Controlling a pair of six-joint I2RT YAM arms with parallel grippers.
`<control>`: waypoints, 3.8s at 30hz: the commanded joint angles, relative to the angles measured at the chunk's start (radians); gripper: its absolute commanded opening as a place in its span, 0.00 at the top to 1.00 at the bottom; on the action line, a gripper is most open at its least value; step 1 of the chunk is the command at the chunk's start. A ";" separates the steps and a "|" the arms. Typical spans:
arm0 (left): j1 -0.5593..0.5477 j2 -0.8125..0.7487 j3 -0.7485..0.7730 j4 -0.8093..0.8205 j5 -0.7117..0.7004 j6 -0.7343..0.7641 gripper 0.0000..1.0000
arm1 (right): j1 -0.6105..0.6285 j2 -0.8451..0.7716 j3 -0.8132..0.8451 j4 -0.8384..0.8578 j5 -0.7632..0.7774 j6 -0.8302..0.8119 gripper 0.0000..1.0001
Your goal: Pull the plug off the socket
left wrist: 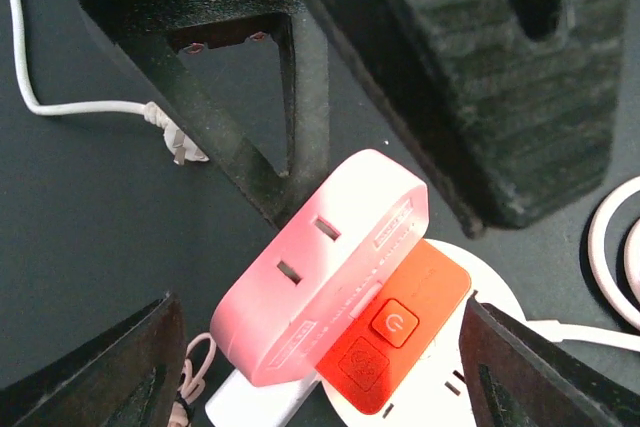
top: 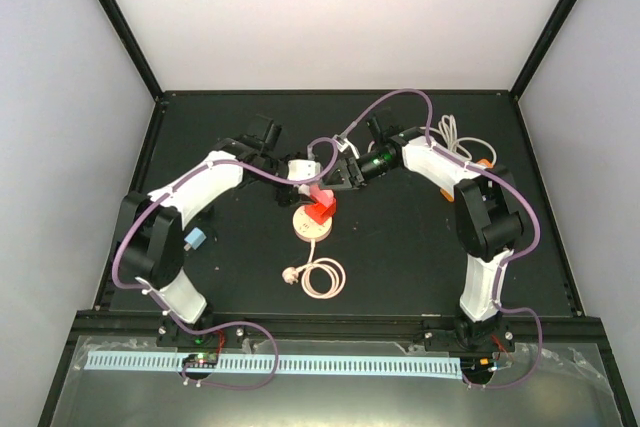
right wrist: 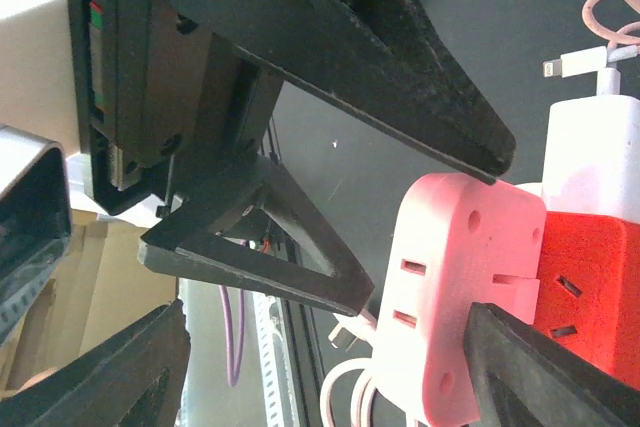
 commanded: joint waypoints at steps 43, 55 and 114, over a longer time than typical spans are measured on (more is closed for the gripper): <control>-0.055 0.007 0.067 -0.108 -0.016 -0.078 0.83 | -0.127 -0.142 -0.051 -0.140 0.043 -0.167 0.23; -0.095 -0.121 -0.101 0.017 -0.067 -0.242 0.87 | -0.114 -0.190 -0.248 0.109 0.099 -0.215 0.23; -0.096 -0.059 -0.056 -0.047 -0.032 -0.215 0.94 | 0.087 -0.081 -0.721 1.275 0.273 -0.456 0.32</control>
